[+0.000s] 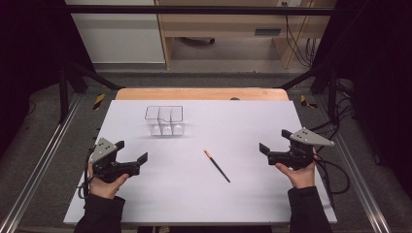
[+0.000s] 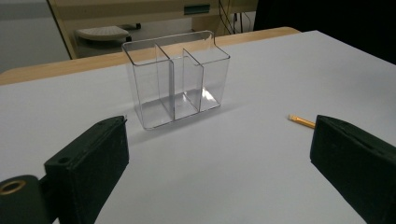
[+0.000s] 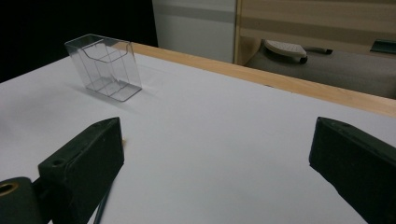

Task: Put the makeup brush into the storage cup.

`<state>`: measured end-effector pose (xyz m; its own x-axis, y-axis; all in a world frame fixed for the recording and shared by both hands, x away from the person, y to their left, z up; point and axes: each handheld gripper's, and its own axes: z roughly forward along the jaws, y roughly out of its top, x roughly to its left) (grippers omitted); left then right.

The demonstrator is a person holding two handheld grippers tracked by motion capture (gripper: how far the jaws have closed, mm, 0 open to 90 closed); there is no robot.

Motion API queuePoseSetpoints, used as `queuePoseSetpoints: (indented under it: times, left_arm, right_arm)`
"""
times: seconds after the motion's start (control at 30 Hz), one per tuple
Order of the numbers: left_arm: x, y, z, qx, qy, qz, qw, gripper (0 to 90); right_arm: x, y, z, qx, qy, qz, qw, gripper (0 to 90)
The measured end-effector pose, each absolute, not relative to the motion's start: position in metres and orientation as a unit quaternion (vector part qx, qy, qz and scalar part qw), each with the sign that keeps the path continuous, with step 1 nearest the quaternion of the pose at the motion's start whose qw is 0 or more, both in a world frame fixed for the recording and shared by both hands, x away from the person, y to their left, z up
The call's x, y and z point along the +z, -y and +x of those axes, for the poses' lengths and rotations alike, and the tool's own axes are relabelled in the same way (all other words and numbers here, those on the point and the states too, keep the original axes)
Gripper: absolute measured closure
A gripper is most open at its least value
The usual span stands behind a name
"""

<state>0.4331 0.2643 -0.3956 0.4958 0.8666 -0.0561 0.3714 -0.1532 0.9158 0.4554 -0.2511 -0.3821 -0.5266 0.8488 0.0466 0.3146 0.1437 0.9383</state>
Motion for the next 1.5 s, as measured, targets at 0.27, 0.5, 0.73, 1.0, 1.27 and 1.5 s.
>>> queuePoseSetpoints:
  times: [0.27, 0.5, 0.73, 1.0, 1.27, 1.5]
  left_arm:
    - [-0.398, -0.265, 0.434, 0.252, -0.439, 0.715, 0.483, 3.6]
    - [-0.400, -0.266, 0.435, 0.249, -0.440, 0.717, 0.480, 3.7]
    - [-0.403, -0.266, 0.436, 0.248, -0.443, 0.719, 0.476, 3.7]
    - [-0.408, -0.263, 0.439, 0.242, -0.443, 0.726, 0.467, 3.7]
    - [-0.408, -0.263, 0.438, 0.245, -0.443, 0.728, 0.462, 3.7]
    - [-0.407, -0.266, 0.438, 0.245, -0.445, 0.726, 0.463, 3.7]
  right_arm:
    - [-0.386, 0.248, 0.457, 0.499, -0.716, 0.414, 0.258, 3.6]
    - [-0.387, 0.247, 0.458, 0.491, -0.719, 0.419, 0.257, 3.9]
    - [-0.388, 0.242, 0.460, 0.478, -0.730, 0.418, 0.254, 4.0]
    - [-0.383, 0.224, 0.462, 0.466, -0.744, 0.411, 0.245, 4.6]
    - [-0.375, 0.202, 0.463, 0.469, -0.753, 0.395, 0.239, 5.6]
    - [-0.371, 0.172, 0.473, 0.437, -0.784, 0.379, 0.227, 6.7]
